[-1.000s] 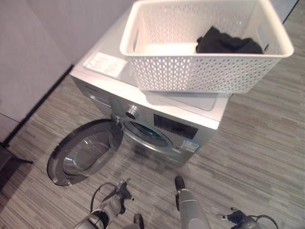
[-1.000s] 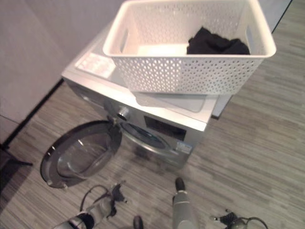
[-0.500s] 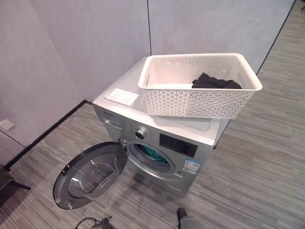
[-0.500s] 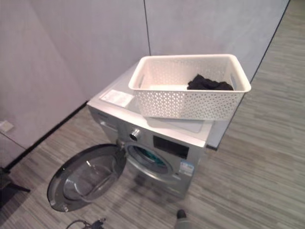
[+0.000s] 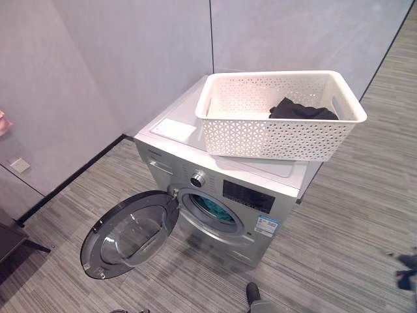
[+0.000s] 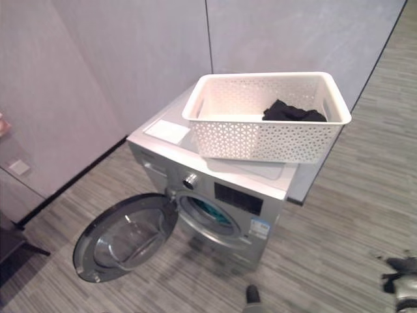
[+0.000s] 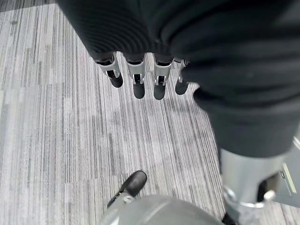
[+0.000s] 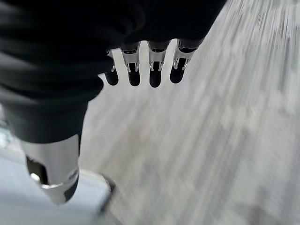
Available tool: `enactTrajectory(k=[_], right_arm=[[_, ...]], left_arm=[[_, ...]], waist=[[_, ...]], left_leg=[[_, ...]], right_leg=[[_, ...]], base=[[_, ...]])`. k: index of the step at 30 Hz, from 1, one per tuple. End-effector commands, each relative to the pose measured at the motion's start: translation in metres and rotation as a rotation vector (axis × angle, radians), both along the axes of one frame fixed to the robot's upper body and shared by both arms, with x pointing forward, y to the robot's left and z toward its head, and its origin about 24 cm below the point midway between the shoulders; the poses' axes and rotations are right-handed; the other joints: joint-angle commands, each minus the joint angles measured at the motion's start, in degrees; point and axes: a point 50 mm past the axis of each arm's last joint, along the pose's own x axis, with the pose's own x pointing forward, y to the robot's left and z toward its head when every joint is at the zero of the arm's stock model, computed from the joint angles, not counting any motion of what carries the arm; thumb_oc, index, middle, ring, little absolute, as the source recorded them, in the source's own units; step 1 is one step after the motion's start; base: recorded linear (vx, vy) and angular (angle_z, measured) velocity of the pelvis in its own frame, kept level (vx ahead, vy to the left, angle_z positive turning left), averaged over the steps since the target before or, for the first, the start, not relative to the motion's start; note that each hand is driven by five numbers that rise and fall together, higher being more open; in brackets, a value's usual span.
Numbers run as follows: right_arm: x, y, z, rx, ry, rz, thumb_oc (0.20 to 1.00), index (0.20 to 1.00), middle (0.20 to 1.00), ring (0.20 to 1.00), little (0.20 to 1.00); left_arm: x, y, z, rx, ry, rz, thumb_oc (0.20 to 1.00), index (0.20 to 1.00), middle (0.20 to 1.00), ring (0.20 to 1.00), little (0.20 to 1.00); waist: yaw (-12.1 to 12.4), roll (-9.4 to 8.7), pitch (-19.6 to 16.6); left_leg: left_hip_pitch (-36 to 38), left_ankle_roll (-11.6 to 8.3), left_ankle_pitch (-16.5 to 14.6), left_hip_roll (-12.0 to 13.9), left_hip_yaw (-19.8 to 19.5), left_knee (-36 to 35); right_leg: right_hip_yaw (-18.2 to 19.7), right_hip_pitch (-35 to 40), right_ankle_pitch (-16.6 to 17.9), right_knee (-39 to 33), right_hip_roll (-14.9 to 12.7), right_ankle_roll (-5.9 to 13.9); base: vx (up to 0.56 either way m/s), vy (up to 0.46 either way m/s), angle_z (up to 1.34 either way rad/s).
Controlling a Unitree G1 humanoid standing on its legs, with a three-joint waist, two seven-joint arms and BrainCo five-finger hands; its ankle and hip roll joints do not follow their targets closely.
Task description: Grab the laundry basket,head to the washer,open it,put in the laundry and shut it.
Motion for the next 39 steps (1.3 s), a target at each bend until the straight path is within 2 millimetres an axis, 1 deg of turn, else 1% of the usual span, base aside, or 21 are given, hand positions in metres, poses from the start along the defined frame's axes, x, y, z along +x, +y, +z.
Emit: enactTrajectory(k=[1, 2, 3, 4, 5, 6, 7, 8, 9, 10, 11, 15, 16, 17, 18, 23, 30, 31, 36, 37, 39], right_arm=[[-0.006, 0.034, -0.030, 0.046, 0.087, 0.106, 1.000, 1.000, 1.000, 1.000, 1.000], [-0.011, 0.059, -0.050, 0.101, 0.147, 0.164, 1.000, 1.000, 1.000, 1.000, 1.000], [-0.011, 0.059, -0.050, 0.102, 0.147, 0.165, 1.000, 1.000, 1.000, 1.000, 1.000], [-0.019, 0.074, -0.062, 0.141, 0.191, 0.185, 1.000, 1.000, 1.000, 1.000, 1.000], [-0.039, 0.068, -0.067, 0.175, 0.266, 0.137, 1.000, 1.000, 1.000, 1.000, 1.000], [-0.056, 0.075, -0.077, 0.205, 0.317, 0.085, 1.000, 1.000, 1.000, 1.000, 1.000], [-0.068, 0.111, -0.096, 0.295, 0.350, 0.116, 1.000, 1.000, 1.000, 1.000, 1.000], [-0.068, 0.111, -0.096, 0.296, 0.351, 0.116, 1.000, 1.000, 1.000, 1.000, 1.000], [-0.074, 0.130, -0.104, 0.339, 0.363, 0.149, 1.000, 1.000, 1.000, 1.000, 1.000], [-0.074, 0.130, -0.104, 0.339, 0.363, 0.149, 1.000, 1.000, 1.000, 1.000, 1.000], [-0.069, 0.138, -0.106, 0.345, 0.362, 0.182, 1.000, 1.000, 1.000, 1.000, 1.000], [-0.062, 0.136, -0.104, 0.325, 0.347, 0.219, 1.000, 1.000, 1.000, 1.000, 1.000], [-0.021, 0.139, -0.093, 0.293, 0.253, 0.281, 1.000, 1.000, 1.000, 1.000, 1.000], [-0.021, 0.139, -0.093, 0.293, 0.253, 0.281, 1.000, 1.000, 1.000, 1.000, 1.000], [0.008, 0.150, -0.081, 0.270, 0.132, 0.393, 1.000, 1.000, 1.000, 1.000, 1.000], [0.013, 0.149, -0.074, 0.248, 0.089, 0.437, 1.000, 1.000, 1.000, 1.000, 1.000], [0.006, 0.137, -0.074, 0.245, 0.064, 0.324, 1.000, 1.000, 1.000, 1.000, 1.000], [0.010, 0.126, -0.068, 0.218, 0.024, 0.283, 1.000, 1.000, 1.000, 1.000, 1.000], [0.014, 0.101, -0.051, 0.149, -0.068, 0.192, 1.000, 1.000, 1.000, 1.000, 1.000], [0.016, 0.088, -0.040, 0.104, -0.115, 0.159, 1.000, 1.000, 1.000, 1.000, 1.000], [0.017, 0.080, -0.033, 0.073, -0.140, 0.147, 1.000, 1.000, 1.000, 1.000, 1.000]], left_arm=[[0.007, 0.030, 0.008, 0.084, -0.023, 0.084, 1.000, 1.000, 1.000, 1.000, 1.000], [0.014, 0.030, 0.009, 0.092, -0.044, 0.075, 1.000, 1.000, 1.000, 1.000, 1.000], [0.014, 0.031, 0.009, 0.092, -0.044, 0.075, 1.000, 1.000, 1.000, 1.000, 1.000], [0.016, 0.029, 0.009, 0.090, -0.049, 0.069, 1.000, 1.000, 1.000, 1.000, 1.000], [0.021, 0.030, 0.011, 0.094, -0.058, 0.049, 1.000, 1.000, 1.000, 1.000, 1.000], [0.028, 0.023, 0.011, 0.081, -0.085, 0.030, 1.000, 1.000, 1.000, 1.000, 1.000], [0.023, 0.018, 0.009, 0.072, -0.093, 0.027, 1.000, 1.000, 1.000, 1.000, 1.000], [0.023, 0.018, 0.009, 0.073, -0.092, 0.027, 1.000, 1.000, 1.000, 1.000, 1.000], [0.018, 0.014, 0.007, 0.064, -0.083, 0.034, 1.000, 1.000, 1.000, 1.000, 1.000], [0.018, 0.014, 0.007, 0.064, -0.083, 0.034, 1.000, 1.000, 1.000, 1.000, 1.000], [0.014, 0.010, 0.005, 0.055, -0.065, 0.034, 1.000, 1.000, 1.000, 1.000, 1.000], [0.009, 0.011, 0.004, 0.055, -0.051, 0.039, 1.000, 1.000, 1.000, 1.000, 1.000], [0.001, 0.016, 0.003, 0.073, -0.023, 0.032, 1.000, 1.000, 1.000, 1.000, 1.000], [0.001, 0.016, 0.003, 0.073, -0.023, 0.032, 1.000, 1.000, 1.000, 1.000, 1.000], [0.005, 0.021, 0.005, 0.081, -0.029, 0.031, 1.000, 1.000, 1.000, 1.000, 1.000], [0.002, 0.026, 0.006, 0.085, -0.034, 0.053, 1.000, 1.000, 1.000, 1.000, 1.000], [0.004, 0.026, 0.007, 0.088, -0.056, 0.064, 1.000, 1.000, 1.000, 1.000, 1.000], [0.003, 0.026, 0.006, 0.085, -0.057, 0.071, 1.000, 1.000, 1.000, 1.000, 1.000], [-0.002, 0.026, 0.006, 0.088, -0.044, 0.079, 1.000, 1.000, 1.000, 1.000, 1.000], [-0.004, 0.027, 0.005, 0.086, -0.035, 0.086, 1.000, 1.000, 1.000, 1.000, 1.000], [-0.006, 0.026, 0.005, 0.085, -0.030, 0.090, 1.000, 1.000, 1.000, 1.000, 1.000]], waist=[[-0.76, -6.36, 0.26], [-0.64, -6.26, 0.47], [-0.67, -6.28, 0.48], [-0.66, -6.21, 0.54], [0.05, -6.09, 0.49], [0.63, -5.66, 0.57], [0.74, -5.23, 0.81], [0.68, -5.24, 0.79], [0.67, -4.92, 0.98], [0.66, -4.92, 0.96], [0.71, -4.78, 0.99], [0.88, -4.69, 0.96], [1.26, -4.97, 0.70], [1.21, -4.96, 0.77], [1.49, -5.21, 0.67], [1.49, -5.67, 0.66], [1.56, -5.79, 0.70], [1.44, -5.74, 0.67], [1.04, -5.57, 0.55], [0.74, -5.54, 0.52], [0.56, -5.50, 0.54]], left_leg=[[2.36, -1.34, 2.74, -0.74, -1.88, -3.80], [2.29, -1.39, 2.94, -0.72, -2.13, -3.80], [2.30, -1.39, 2.94, -0.72, -2.15, -3.80], [2.24, -1.39, 2.97, -0.68, -2.25, -3.80], [2.26, -1.38, 2.93, -0.65, -2.63, -3.80], [2.29, -1.30, 2.97, -0.70, -3.05, -3.80], [2.17, -1.14, 3.07, -0.78, -3.84, -3.80], [2.17, -1.14, 3.07, -0.77, -3.90, -3.80], [2.20, -1.07, 3.15, -0.81, -4.05, -3.80], [2.20, -1.08, 3.14, -0.81, -4.06, -3.80], [2.28, -1.02, 3.10, -0.86, -4.10, -3.80], [2.36, -1.00, 3.10, -0.85, -4.20, -3.80], [2.26, -1.02, 3.09, -0.81, -4.31, -3.80], [2.31, -1.02, 3.07, -0.79, -4.33, -3.80], [2.29, -1.00, 3.13, -0.76, -4.42, -3.80], [2.48, -1.01, 2.91, -0.72, -4.11, -3.80], [2.43, -0.96, 2.79, -0.66, -4.43, -3.80], [2.56, -0.91, 2.64, -0.63, -4.40, -3.80], [2.89, -0.85, 2.34, -0.62, -4.08, -3.80], [3.03, -0.84, 2.19, -0.63, -3.84, -3.80], [3.12, -0.82, 2.10, -0.65, -3.70, -3.80]], right_leg=[[0.25, 7.03, 1.57, -6.96, -5.62, 4.82], [0.18, 6.99, 1.38, -6.77, -5.61, 4.69], [0.16, 7.01, 1.36, -6.77, -5.62, 4.69], [0.12, 7.08, 1.22, -6.71, -5.63, 4.63], [-0.23, 7.44, 0.98, -6.73, -5.81, 4.59], [-0.77, 7.89, 0.82, -6.72, -5.93, 4.60], [-1.10, 8.41, 0.83, -6.96, -6.20, 4.52], [-1.16, 8.46, 0.82, -6.98, -6.21, 4.52], [-1.12, 8.48, 0.76, -6.99, -6.22, 4.44], [-1.13, 8.48, 0.76, -7.00, -6.22, 4.43], [-1.01, 8.54, 0.62, -7.01, -6.18, 4.26], [-1.18, 8.84, 0.51, -7.12, -6.26, 4.22], [-1.34, 9.03, 0.56, -7.34, -6.39, 4.20], [-1.37, 9.10, 0.54, -7.34, -6.37, 4.19], [-1.53, 9.20, 0.61, -7.39, -6.47, 4.20], [-1.23, 9.26, 0.72, -7.55, -6.36, 4.27], [-1.38, 9.41, 0.67, -7.51, -6.55, 4.39], [-1.28, 9.43, 0.68, -7.54, -6.52, 4.45], [-0.89, 9.36, 0.76, -7.56, -6.44, 4.58], [-0.65, 9.26, 0.75, -7.54, -6.37, 4.62], [-0.51, 9.25, 0.77, -7.54, -6.32, 4.67]], base=[[0.01, -0.021, -0.03], [0.00, 0.000, 0.00], [0.00, 0.000, 0.00], [0.00, 0.000, 0.00], [0.04, -0.019, 0.02], [0.05, -0.015, 0.21], [0.03, -0.004, 0.35], [0.03, 0.007, 0.37], [0.01, 0.010, 0.19], [0.03, 0.017, 0.11], [0.01, 0.006, 0.11], [0.01, 0.001, 0.03], [0.01, -0.007, 0.04], [0.00, 0.000, 0.00], [0.00, 0.000, 0.00], [0.00, -0.004, 0.03], [0.00, 0.000, 0.00], [0.00, 0.000, 0.00], [0.00, 0.004, -0.01], [0.00, 0.000, 0.00], [0.00, 0.000, 0.00]])
